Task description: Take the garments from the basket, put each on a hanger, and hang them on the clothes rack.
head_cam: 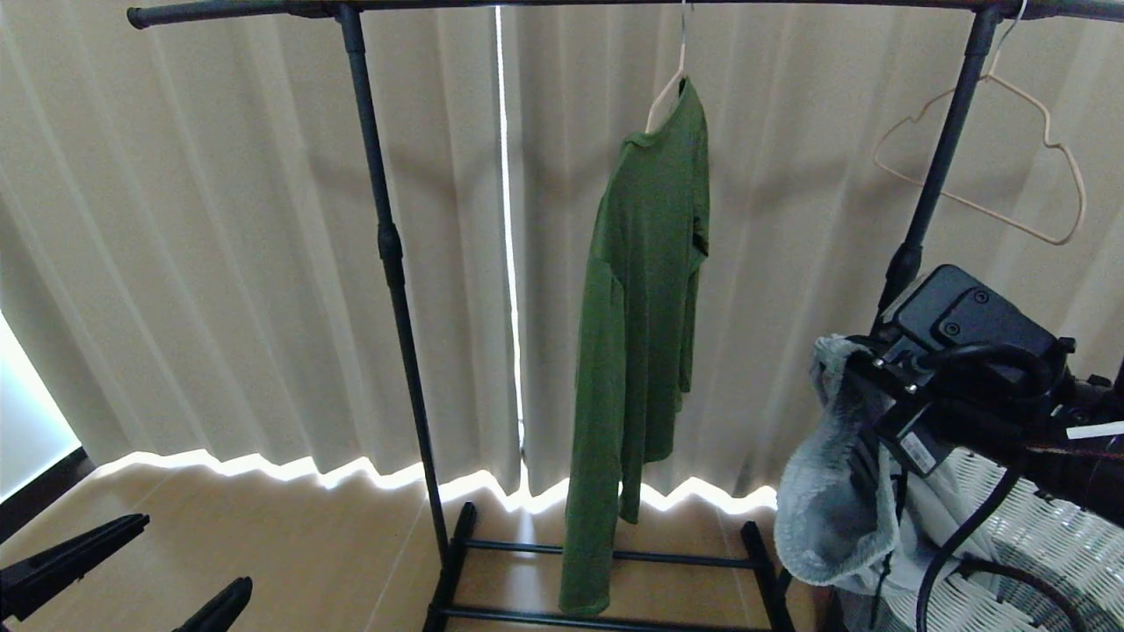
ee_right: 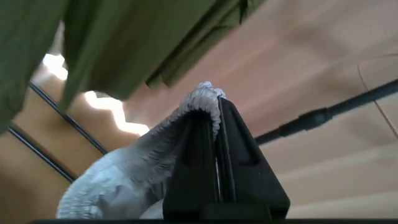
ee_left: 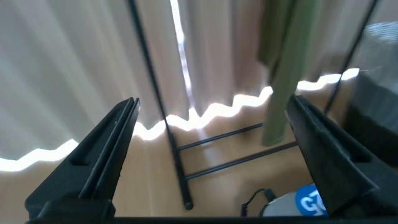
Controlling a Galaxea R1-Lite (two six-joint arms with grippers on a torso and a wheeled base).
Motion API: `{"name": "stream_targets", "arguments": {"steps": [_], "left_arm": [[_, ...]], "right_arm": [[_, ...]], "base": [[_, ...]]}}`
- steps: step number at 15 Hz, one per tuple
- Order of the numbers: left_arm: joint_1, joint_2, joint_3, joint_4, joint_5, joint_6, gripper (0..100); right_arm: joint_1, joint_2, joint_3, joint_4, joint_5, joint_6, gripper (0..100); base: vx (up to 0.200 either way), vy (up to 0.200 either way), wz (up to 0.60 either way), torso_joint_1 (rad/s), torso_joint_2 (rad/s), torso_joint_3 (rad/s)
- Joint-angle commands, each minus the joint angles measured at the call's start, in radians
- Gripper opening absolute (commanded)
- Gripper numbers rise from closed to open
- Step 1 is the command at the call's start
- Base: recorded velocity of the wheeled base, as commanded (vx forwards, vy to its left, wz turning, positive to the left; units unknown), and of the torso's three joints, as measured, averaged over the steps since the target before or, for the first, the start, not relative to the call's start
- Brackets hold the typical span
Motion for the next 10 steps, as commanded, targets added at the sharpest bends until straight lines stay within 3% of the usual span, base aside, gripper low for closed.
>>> {"name": "stream_targets", "arguments": {"steps": [1,2,6,8,9,10], "left_arm": [[-0.020,0.037,-0.020,0.000,-0.032,0.000,100],[-0.039,0.061,-0.029,0.000,-0.035,0.000,100],[-0.254,0.319,-0.164,-0.001,-0.031,-0.017,100],[-0.429,0.452,-0.272,-0.003,0.006,-0.109,100],[-0.514,0.530,-0.319,-0.006,0.063,-0.170,100],[-0.560,0.573,-0.345,-0.007,0.100,-0.202,100]], "right_arm": [[0.007,-0.014,-0.002,-0.001,0.014,0.026,0],[0.015,-0.017,-0.002,-0.001,0.023,0.038,0],[0.084,-0.023,-0.017,-0.006,0.095,0.133,0],[0.092,-0.029,-0.045,-0.006,0.132,0.169,0],[0.092,-0.032,-0.045,-0.006,0.140,0.189,0],[0.092,-0.034,-0.042,-0.006,0.141,0.199,0]], "base": [[0.000,0.000,0.00,0.000,0.00,0.000],[0.000,0.000,0.00,0.000,0.00,0.000],[0.000,0.000,0.00,0.000,0.00,0.000],[0.000,0.000,0.00,0.000,0.00,0.000],[0.000,0.000,0.00,0.000,0.00,0.000],[0.000,0.000,0.00,0.000,0.00,0.000]]}}
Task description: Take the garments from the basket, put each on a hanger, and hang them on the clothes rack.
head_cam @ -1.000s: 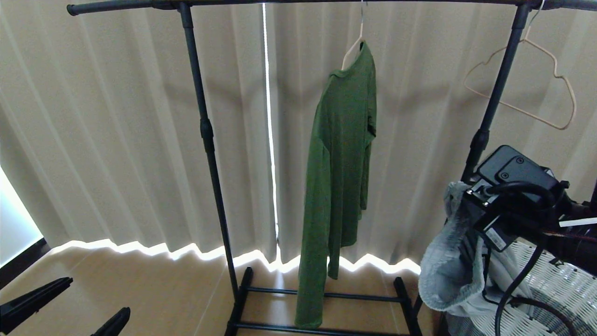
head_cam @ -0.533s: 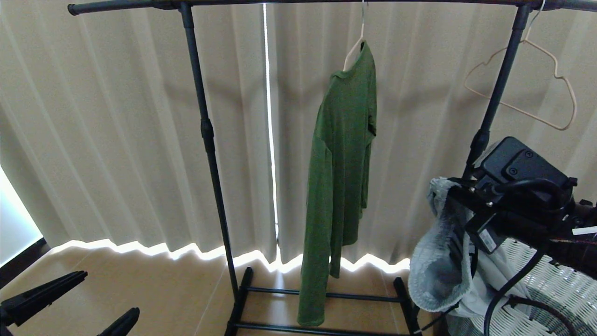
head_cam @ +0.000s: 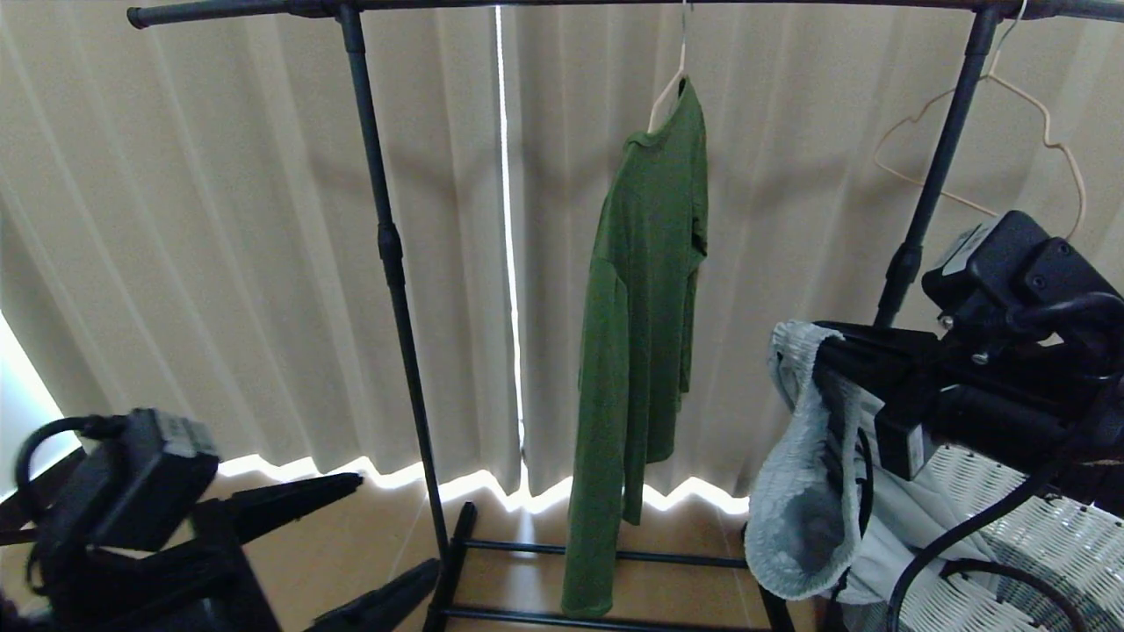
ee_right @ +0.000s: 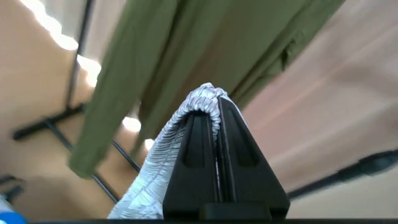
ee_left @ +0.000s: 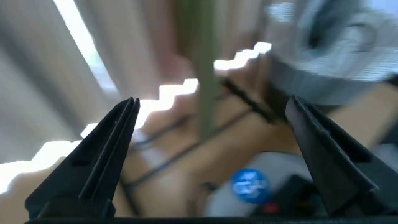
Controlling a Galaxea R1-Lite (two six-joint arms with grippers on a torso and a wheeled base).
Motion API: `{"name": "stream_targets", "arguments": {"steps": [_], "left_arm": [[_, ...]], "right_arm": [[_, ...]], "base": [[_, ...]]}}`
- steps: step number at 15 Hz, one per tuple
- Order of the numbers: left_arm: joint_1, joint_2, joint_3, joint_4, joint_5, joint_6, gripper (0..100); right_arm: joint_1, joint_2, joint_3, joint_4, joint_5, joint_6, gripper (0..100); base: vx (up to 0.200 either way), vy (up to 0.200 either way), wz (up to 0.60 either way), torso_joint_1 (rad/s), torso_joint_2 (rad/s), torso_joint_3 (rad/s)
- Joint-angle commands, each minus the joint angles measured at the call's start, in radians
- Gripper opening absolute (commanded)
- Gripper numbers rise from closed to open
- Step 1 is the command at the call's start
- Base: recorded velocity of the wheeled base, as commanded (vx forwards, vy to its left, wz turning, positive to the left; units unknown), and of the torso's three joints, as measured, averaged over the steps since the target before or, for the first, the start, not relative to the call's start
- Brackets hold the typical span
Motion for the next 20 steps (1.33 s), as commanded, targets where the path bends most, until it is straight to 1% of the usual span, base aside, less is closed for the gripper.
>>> {"name": "stream_targets", "arguments": {"steps": [1,2,4,5,6,7,10,12,13,14,15,16,18,20], "left_arm": [[-0.192,0.247,-0.120,-0.007,0.104,-0.114,100],[-0.241,0.313,-0.149,-0.018,0.126,-0.148,100],[-0.292,0.422,-0.196,-0.069,0.136,-0.191,100],[-0.321,0.503,-0.233,-0.125,0.176,-0.222,100],[-0.339,0.556,-0.259,-0.159,0.215,-0.245,100],[-0.364,0.625,-0.299,-0.170,0.270,-0.263,100],[-0.370,0.749,-0.414,-0.173,0.279,-0.269,100],[-0.370,0.816,-0.503,-0.173,0.281,-0.280,100],[-0.370,0.823,-0.512,-0.173,0.282,-0.280,100],[-0.384,0.862,-0.577,-0.173,0.297,-0.303,100],[-0.393,0.882,-0.609,-0.175,0.299,-0.321,100],[-0.402,0.896,-0.632,-0.175,0.299,-0.338,100],[-0.410,0.915,-0.649,-0.175,0.299,-0.349,100],[-0.411,0.930,-0.658,-0.175,0.297,-0.349,100]], "right_arm": [[0.003,-0.006,-0.001,0.001,0.008,0.024,0],[0.014,-0.012,-0.004,0.001,0.028,0.053,0],[0.020,-0.023,-0.006,0.001,0.050,0.070,0],[0.022,-0.032,-0.004,0.001,0.060,0.071,0],[0.022,-0.042,-0.004,0.001,0.068,0.071,0],[0.036,-0.061,-0.004,0.001,0.083,0.071,0],[0.060,-0.100,-0.006,0.001,0.097,0.073,0],[0.060,-0.120,-0.006,0.001,0.145,0.073,0],[0.060,-0.123,-0.006,0.001,0.149,0.073,0],[0.060,-0.135,-0.006,0.001,0.163,0.073,0],[0.060,-0.137,-0.006,0.001,0.163,0.073,0],[0.062,-0.137,-0.006,0.001,0.165,0.074,0],[0.071,-0.137,-0.009,0.001,0.166,0.074,0],[0.078,-0.150,-0.012,0.001,0.192,0.100,0]], "base": [[0.000,0.000,0.00,0.000,0.00,0.000],[0.000,0.000,0.00,0.000,0.00,0.000],[0.000,0.000,0.00,0.000,0.00,0.000],[0.000,0.000,0.00,0.000,0.00,0.000],[0.000,0.000,0.00,0.000,0.00,0.000],[0.000,0.000,0.00,0.000,0.00,0.000],[0.000,0.000,0.00,0.000,0.00,0.000],[0.000,0.000,0.00,0.000,0.00,0.000],[0.000,0.000,0.00,0.000,0.00,0.000],[0.000,0.000,0.00,0.000,0.00,0.000],[0.000,0.000,0.00,0.000,0.00,0.000],[0.000,0.000,0.00,0.000,0.00,0.000],[0.000,0.000,0.00,0.000,0.00,0.000],[0.000,0.000,0.00,0.000,0.00,0.000]]}}
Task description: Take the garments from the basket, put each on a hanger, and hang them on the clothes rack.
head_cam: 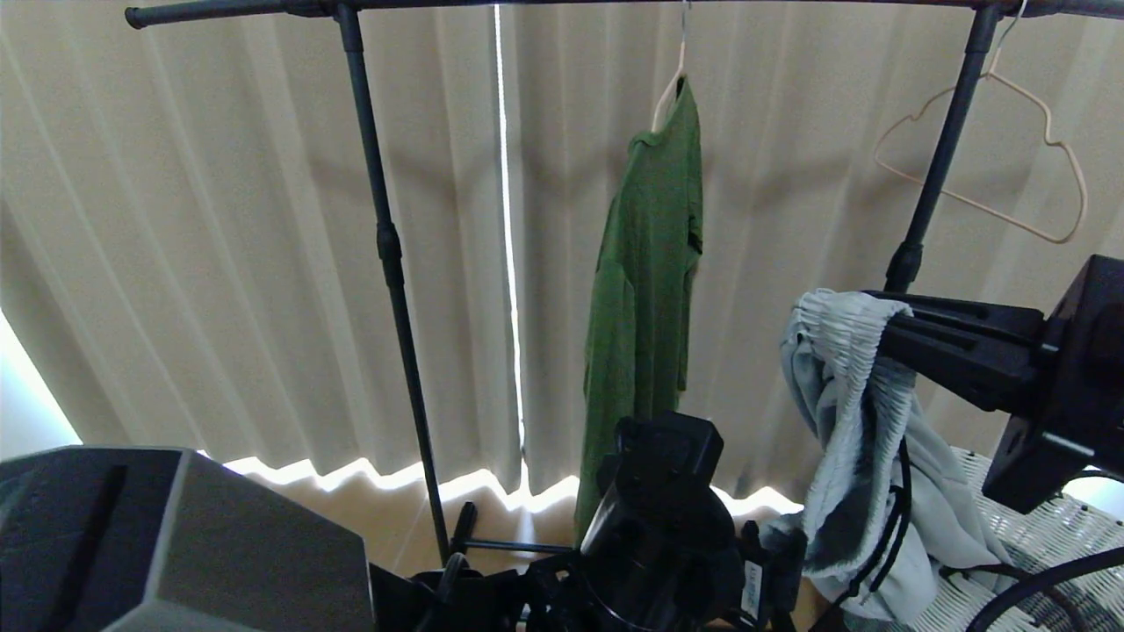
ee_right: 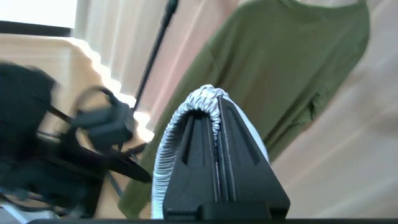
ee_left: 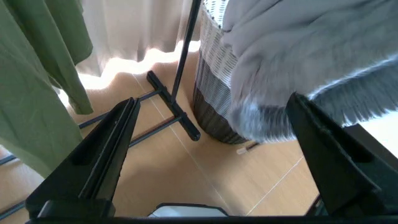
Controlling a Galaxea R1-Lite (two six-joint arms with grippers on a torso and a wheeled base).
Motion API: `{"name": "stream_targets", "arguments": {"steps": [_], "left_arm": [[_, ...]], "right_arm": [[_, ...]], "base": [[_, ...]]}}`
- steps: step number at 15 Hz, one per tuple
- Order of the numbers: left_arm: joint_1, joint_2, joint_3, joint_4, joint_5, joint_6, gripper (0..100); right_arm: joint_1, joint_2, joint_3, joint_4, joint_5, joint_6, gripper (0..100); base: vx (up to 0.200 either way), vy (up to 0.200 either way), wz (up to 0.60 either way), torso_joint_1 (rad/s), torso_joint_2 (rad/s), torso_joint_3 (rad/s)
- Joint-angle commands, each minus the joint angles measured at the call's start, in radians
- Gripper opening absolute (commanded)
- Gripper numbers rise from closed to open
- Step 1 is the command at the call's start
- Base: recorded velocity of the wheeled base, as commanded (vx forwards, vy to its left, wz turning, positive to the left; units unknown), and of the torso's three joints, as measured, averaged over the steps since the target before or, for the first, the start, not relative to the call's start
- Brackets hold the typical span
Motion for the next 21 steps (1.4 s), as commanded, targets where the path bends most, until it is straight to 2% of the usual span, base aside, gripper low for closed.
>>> {"name": "stream_targets", "arguments": {"steps": [1,5,6,9,14,15,20,21], "left_arm": [[-0.004,0.018,0.001,0.000,0.000,-0.001,100],[-0.023,-0.017,0.086,-0.003,0.001,0.004,100],[-0.020,-0.031,0.109,-0.029,0.004,0.001,100],[-0.004,-0.027,0.091,-0.095,0.006,-0.001,100],[-0.004,-0.005,0.086,-0.097,0.004,-0.002,100],[-0.004,-0.002,0.086,-0.095,0.001,-0.001,0],[-0.004,0.010,0.094,-0.097,0.007,0.004,0],[-0.012,0.004,0.111,-0.098,0.053,0.019,0]], "right_arm": [[0.004,-0.015,-0.001,0.000,0.012,0.015,0],[0.004,-0.017,-0.001,0.000,0.014,0.016,0],[0.004,-0.017,-0.001,0.000,0.014,0.016,0],[0.004,-0.015,-0.003,0.000,0.018,0.018,0],[0.004,-0.032,-0.012,0.000,0.040,0.041,0],[0.004,-0.035,-0.015,0.000,0.047,0.042,0],[0.004,-0.044,-0.015,0.001,0.049,0.050,0],[-0.001,-0.049,-0.012,0.004,0.047,0.052,0]], "base": [[0.000,0.000,0.00,0.000,0.00,0.000],[0.000,0.000,0.00,0.000,0.00,0.000],[0.000,0.000,0.00,0.000,0.00,0.000],[0.000,0.000,0.00,0.000,0.00,0.000],[0.000,0.000,0.00,0.000,0.00,0.000],[0.000,0.000,0.00,0.000,0.00,0.000],[0.000,0.000,0.00,0.000,0.00,0.000],[0.000,0.000,0.00,0.000,0.00,0.000]]}}
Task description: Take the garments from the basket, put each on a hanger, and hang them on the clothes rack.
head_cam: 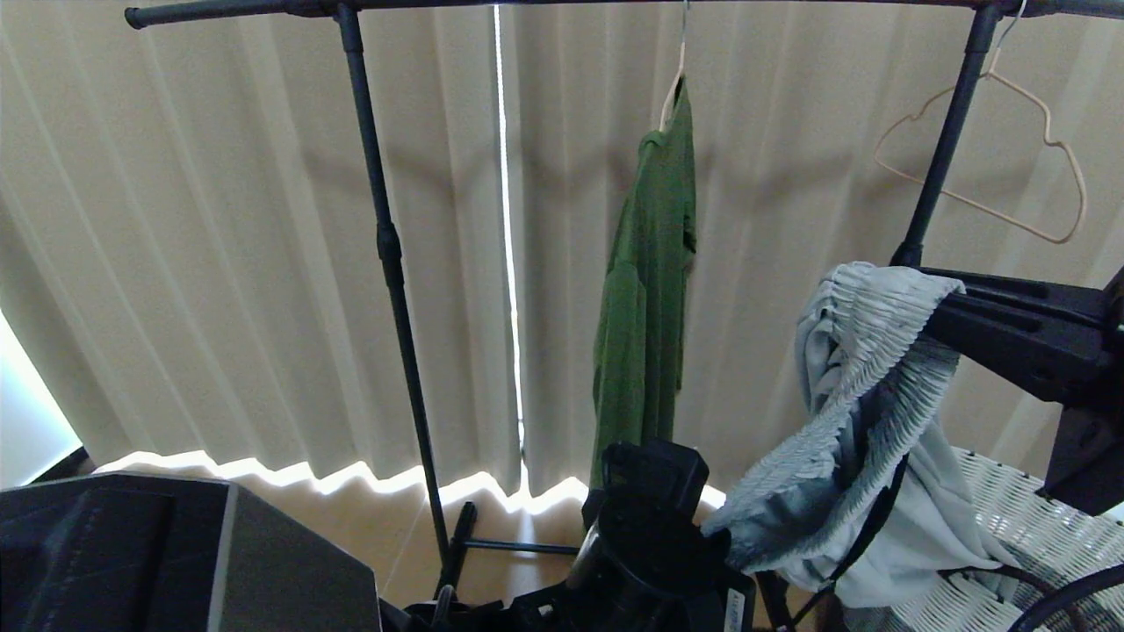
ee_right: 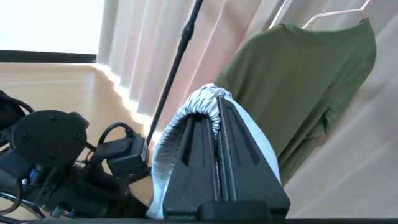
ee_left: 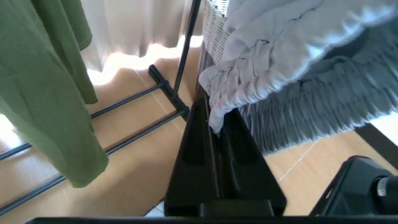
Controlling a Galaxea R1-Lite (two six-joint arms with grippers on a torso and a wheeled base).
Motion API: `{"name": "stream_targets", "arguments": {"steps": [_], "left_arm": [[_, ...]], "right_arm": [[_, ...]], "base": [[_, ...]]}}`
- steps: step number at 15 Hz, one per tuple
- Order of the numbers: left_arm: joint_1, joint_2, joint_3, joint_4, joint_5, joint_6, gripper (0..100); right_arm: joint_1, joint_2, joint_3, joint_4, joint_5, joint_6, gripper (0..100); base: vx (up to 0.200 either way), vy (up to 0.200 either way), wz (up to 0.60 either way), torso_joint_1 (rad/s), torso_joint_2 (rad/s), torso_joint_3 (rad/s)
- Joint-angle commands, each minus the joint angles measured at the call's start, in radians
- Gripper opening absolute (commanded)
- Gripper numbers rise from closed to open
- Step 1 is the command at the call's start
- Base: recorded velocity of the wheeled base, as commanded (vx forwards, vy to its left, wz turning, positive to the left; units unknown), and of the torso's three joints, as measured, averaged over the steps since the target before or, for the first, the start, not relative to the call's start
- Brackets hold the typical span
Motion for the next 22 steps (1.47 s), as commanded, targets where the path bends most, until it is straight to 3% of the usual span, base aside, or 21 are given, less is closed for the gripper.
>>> {"name": "stream_targets", "arguments": {"steps": [1,5,8,9,10,13,17,22], "left_arm": [[-0.004,-0.022,0.031,-0.006,0.065,0.011,0],[0.088,-0.267,0.097,0.031,0.070,0.023,0],[0.182,-0.550,0.103,0.216,0.070,0.098,0],[0.183,-0.554,0.103,0.219,0.070,0.100,0],[0.225,-0.663,0.101,0.307,0.073,0.158,0],[0.282,-0.800,0.057,0.454,0.073,0.225,0],[0.367,-0.838,-0.083,0.606,0.079,0.301,0],[0.440,-0.836,-0.063,0.655,0.085,0.328,0]], "right_arm": [[-0.010,-0.006,0.006,0.005,-0.002,0.001,0],[-0.099,0.017,0.027,0.011,-0.010,-0.002,0],[-0.164,0.042,0.030,0.008,-0.011,-0.003,0],[-0.162,0.042,0.030,0.008,-0.011,-0.003,0],[-0.164,0.045,0.044,0.003,-0.013,-0.005,0],[-0.182,0.053,0.032,-0.001,-0.020,-0.008,0],[-0.260,0.054,0.013,-0.003,-0.019,-0.019,0],[-0.268,0.065,0.024,-0.001,-0.020,-0.019,0]], "base": [[0.000,0.000,0.00,0.000,0.00,0.000],[0.000,0.000,0.00,0.000,0.00,0.000],[0.000,0.000,0.00,0.000,0.00,0.000],[0.000,0.000,0.00,0.000,0.00,0.000],[0.000,0.000,0.00,0.000,0.00,0.000],[0.000,0.000,0.00,0.000,0.00,0.000],[0.000,0.000,0.00,0.000,0.00,0.000],[0.000,0.000,0.00,0.000,0.00,0.000]]}}
